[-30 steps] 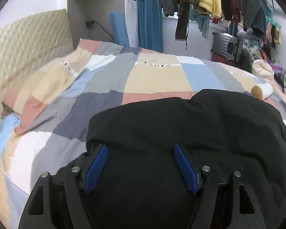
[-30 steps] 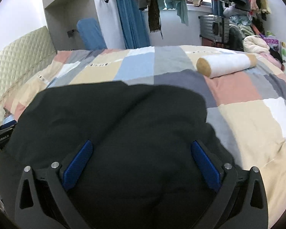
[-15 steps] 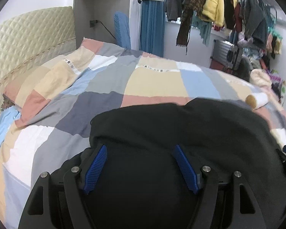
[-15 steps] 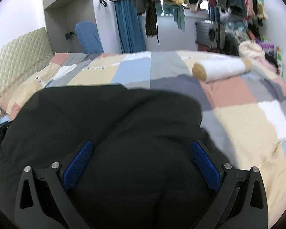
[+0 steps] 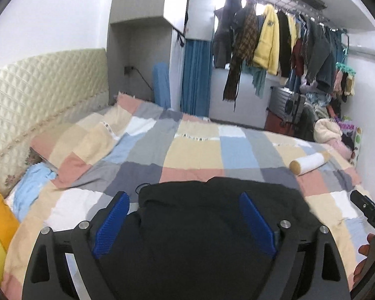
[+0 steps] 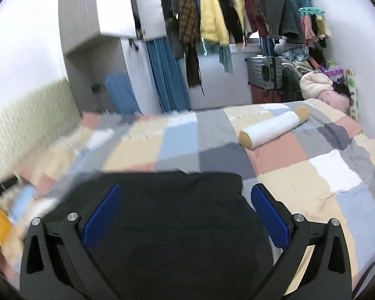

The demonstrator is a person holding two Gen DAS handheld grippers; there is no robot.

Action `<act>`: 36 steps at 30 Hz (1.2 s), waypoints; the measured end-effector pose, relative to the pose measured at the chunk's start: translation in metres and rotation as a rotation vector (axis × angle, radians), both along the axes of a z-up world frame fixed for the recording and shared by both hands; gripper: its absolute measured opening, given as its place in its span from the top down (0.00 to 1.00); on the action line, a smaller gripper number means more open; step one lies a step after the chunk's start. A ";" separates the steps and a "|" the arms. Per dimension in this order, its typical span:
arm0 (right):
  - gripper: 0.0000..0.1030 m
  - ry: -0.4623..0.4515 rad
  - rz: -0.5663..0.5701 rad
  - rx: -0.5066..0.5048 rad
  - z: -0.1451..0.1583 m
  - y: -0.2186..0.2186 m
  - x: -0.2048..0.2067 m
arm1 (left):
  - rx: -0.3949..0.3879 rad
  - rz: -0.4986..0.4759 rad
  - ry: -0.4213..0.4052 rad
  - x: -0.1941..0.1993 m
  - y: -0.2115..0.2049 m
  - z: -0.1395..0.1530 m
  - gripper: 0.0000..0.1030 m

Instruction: Fold large clothes

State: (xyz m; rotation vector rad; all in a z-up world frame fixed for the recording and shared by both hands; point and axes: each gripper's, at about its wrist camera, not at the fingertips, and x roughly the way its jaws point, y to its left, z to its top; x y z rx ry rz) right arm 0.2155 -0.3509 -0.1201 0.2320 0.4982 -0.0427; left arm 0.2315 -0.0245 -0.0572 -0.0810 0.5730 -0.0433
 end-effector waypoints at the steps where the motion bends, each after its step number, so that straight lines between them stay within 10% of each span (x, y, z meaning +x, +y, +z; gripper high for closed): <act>1: 0.00 -0.017 0.005 0.026 0.010 0.002 -0.009 | 0.010 0.000 -0.011 -0.012 -0.002 0.009 0.12; 19: 0.00 -0.262 0.167 -0.083 0.121 0.083 -0.168 | 0.040 -0.040 -0.198 -0.199 -0.004 0.097 0.12; 36: 0.00 -0.134 0.181 -0.075 0.066 0.106 -0.211 | -0.019 -0.037 -0.035 -0.216 0.008 0.046 0.07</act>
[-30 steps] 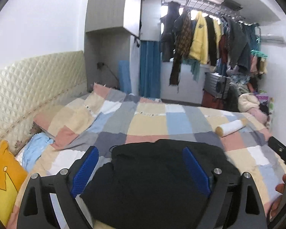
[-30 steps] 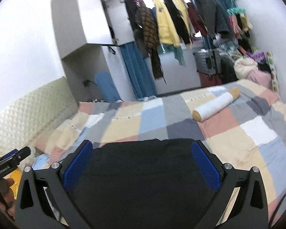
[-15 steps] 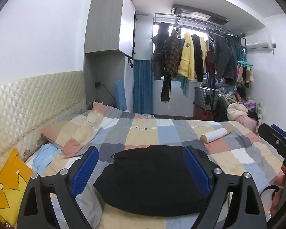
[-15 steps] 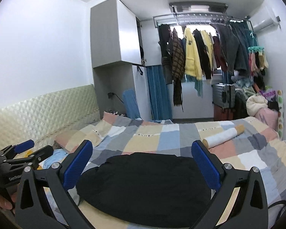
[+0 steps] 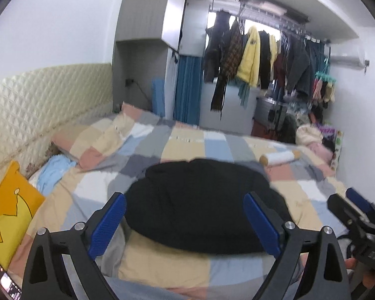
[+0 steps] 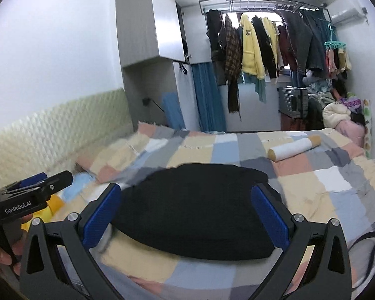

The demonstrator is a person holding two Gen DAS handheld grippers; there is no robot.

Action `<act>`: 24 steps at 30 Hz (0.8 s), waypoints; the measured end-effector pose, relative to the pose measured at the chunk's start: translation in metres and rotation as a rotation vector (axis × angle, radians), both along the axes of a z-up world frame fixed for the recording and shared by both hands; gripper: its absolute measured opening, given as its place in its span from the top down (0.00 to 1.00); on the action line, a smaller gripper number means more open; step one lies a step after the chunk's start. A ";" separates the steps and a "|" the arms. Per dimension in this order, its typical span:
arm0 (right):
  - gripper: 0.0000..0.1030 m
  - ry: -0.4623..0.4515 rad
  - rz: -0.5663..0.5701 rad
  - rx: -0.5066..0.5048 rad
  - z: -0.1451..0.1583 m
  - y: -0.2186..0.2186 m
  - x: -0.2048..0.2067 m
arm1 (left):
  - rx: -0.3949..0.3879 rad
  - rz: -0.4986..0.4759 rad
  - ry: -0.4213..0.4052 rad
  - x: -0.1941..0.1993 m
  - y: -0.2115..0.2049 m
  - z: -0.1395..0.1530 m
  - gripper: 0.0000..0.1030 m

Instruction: Fold large clothes

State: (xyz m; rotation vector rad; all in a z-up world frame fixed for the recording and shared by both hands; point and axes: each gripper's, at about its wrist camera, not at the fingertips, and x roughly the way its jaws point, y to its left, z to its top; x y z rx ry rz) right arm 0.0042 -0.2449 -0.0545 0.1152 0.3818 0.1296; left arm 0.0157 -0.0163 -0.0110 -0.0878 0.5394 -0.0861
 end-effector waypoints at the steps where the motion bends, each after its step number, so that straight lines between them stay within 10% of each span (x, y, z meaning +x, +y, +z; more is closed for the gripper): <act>1: 0.00 0.008 0.004 -0.002 -0.002 0.000 0.001 | 0.014 0.001 0.019 0.004 -0.002 -0.005 0.07; 24: 0.00 0.053 -0.035 -0.004 -0.017 -0.018 -0.005 | 0.046 -0.075 0.000 0.001 -0.038 -0.012 0.07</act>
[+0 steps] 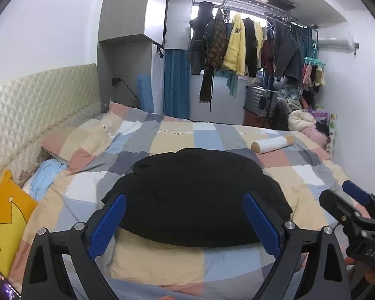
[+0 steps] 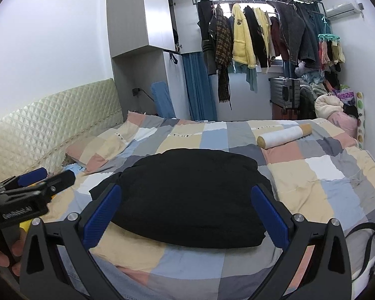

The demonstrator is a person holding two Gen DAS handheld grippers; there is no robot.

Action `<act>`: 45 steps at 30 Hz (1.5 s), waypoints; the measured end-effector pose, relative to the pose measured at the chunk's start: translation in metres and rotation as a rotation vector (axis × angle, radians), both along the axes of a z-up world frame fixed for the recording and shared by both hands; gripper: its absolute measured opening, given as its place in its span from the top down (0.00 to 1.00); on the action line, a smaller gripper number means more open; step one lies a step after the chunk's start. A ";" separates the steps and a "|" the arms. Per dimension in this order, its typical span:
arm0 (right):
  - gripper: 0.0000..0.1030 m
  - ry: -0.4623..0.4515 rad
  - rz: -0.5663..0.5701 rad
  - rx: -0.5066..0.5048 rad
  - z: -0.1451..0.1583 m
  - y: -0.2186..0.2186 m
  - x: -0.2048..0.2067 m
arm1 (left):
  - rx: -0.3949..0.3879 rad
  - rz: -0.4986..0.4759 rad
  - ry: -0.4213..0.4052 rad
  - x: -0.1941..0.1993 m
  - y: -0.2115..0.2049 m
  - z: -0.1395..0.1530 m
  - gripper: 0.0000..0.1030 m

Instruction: Fold large clothes

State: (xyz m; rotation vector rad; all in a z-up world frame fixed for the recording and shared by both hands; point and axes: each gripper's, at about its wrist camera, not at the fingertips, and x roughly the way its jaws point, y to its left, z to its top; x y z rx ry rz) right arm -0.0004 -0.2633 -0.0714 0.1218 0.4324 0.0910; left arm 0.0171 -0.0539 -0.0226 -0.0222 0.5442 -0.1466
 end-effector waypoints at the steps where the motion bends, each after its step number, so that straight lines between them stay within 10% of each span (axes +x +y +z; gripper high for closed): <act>1: 0.00 -0.002 0.002 0.000 0.000 0.000 0.000 | -0.004 -0.007 0.002 0.000 -0.001 0.000 0.07; 45: 0.00 -0.004 -0.028 -0.017 0.006 0.007 0.000 | 0.015 -0.009 0.000 -0.001 0.002 0.001 0.07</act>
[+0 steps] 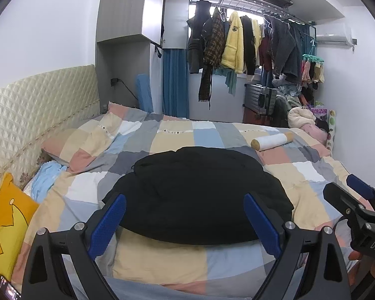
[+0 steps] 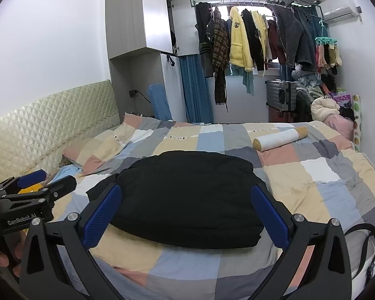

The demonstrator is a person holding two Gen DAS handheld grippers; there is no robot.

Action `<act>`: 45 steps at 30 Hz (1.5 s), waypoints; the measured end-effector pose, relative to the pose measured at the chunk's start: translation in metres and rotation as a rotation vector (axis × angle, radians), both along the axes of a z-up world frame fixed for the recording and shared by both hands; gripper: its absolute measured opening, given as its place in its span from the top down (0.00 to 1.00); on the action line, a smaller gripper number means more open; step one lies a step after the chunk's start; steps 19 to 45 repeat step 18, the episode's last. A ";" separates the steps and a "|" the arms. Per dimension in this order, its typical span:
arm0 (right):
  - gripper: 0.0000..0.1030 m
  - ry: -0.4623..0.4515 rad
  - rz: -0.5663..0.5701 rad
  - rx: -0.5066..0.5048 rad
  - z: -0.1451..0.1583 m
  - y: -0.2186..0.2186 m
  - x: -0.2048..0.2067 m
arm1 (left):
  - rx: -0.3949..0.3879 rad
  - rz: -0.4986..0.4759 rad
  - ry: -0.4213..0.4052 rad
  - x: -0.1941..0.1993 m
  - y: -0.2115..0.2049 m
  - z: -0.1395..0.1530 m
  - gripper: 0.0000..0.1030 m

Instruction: Fold large clothes

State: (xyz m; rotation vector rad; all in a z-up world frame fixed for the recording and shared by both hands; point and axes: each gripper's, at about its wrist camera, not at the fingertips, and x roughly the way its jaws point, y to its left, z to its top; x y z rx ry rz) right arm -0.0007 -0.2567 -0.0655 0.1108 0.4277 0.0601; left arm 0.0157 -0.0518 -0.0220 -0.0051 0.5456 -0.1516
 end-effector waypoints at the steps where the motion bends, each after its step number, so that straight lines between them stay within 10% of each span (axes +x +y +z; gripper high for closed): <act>1: 0.00 0.002 0.000 0.000 0.000 0.000 0.001 | 0.002 -0.002 0.000 0.000 0.000 0.000 0.07; 45: 0.00 -0.011 0.014 -0.009 -0.004 0.005 -0.004 | -0.006 0.012 -0.014 -0.005 0.004 0.000 0.07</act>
